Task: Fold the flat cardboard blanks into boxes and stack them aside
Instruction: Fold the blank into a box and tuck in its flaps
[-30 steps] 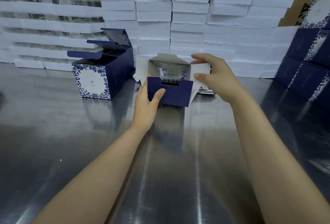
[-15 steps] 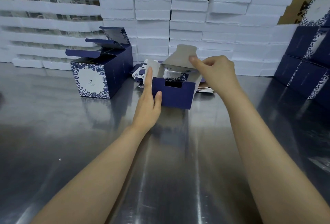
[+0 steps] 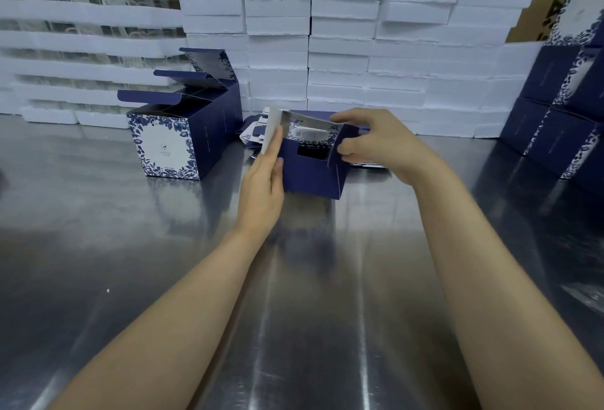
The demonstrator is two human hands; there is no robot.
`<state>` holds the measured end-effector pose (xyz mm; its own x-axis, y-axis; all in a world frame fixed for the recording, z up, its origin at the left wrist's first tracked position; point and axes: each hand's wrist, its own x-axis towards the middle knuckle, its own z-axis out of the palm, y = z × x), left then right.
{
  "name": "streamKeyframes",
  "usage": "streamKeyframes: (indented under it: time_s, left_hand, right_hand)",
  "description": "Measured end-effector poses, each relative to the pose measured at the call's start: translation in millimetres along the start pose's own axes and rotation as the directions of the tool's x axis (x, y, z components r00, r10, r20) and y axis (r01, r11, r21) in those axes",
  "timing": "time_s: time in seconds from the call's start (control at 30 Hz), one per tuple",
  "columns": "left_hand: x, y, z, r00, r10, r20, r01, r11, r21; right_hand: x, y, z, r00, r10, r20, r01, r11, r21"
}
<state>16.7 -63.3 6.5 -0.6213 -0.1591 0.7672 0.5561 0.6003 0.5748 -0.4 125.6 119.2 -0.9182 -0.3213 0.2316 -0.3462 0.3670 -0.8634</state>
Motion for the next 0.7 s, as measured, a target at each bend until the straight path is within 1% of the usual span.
streamKeyframes:
  time_s: [0.1,0.17,0.27,0.3,0.33,0.4,0.47,0.53,0.63,0.67,0.7]
  left_hand:
    - [2,-2,-2,1.0,-0.006,-0.022,0.006,1.0,0.023]
    - [3,-4,-3,0.999,-0.025,-0.032,0.026,0.999,0.033]
    - [4,-5,-2,0.999,-0.037,-0.009,0.037,0.997,0.068]
    - [3,-5,-1,1.0,-0.029,0.01,0.028,0.997,0.074]
    - [3,-4,1,0.999,-0.017,0.031,0.015,0.997,0.078]
    - [1,-1,3,0.998,0.004,0.059,-0.009,0.997,0.078]
    - [1,1,2,0.998,0.026,0.058,-0.031,0.996,0.086]
    - [2,3,0,0.997,0.042,0.059,-0.048,0.992,0.118]
    - [3,10,-1,0.986,0.121,0.112,-0.135,0.982,0.13]
    - [2,13,-1,0.977,0.162,0.137,-0.178,0.978,0.112]
    - [2,16,0,0.968,0.197,0.158,-0.213,0.973,0.09]
  right_hand:
    - [4,2,7,0.985,-0.154,-0.079,0.132,0.964,-0.232]
    - [6,3,8,0.977,-0.193,-0.089,0.159,0.941,-0.3]
    - [5,2,6,0.99,-0.143,-0.019,0.134,0.96,-0.246]
    - [4,0,8,0.993,-0.117,-0.008,0.112,0.967,-0.228]
    - [3,0,9,0.994,-0.107,-0.03,0.098,0.971,-0.218]
    - [4,-1,12,0.981,-0.126,-0.149,0.088,0.968,-0.237]
    - [4,-1,11,0.946,-0.142,-0.293,0.078,0.973,-0.217]
    - [4,-2,6,0.908,-0.132,-0.398,0.061,0.981,-0.187]
    - [4,-1,5,0.868,-0.124,-0.481,0.002,0.969,-0.247]
    - [4,0,6,0.864,-0.097,-0.494,-0.015,0.976,-0.218]
    - [4,1,7,0.864,-0.049,-0.501,-0.033,0.988,-0.153]
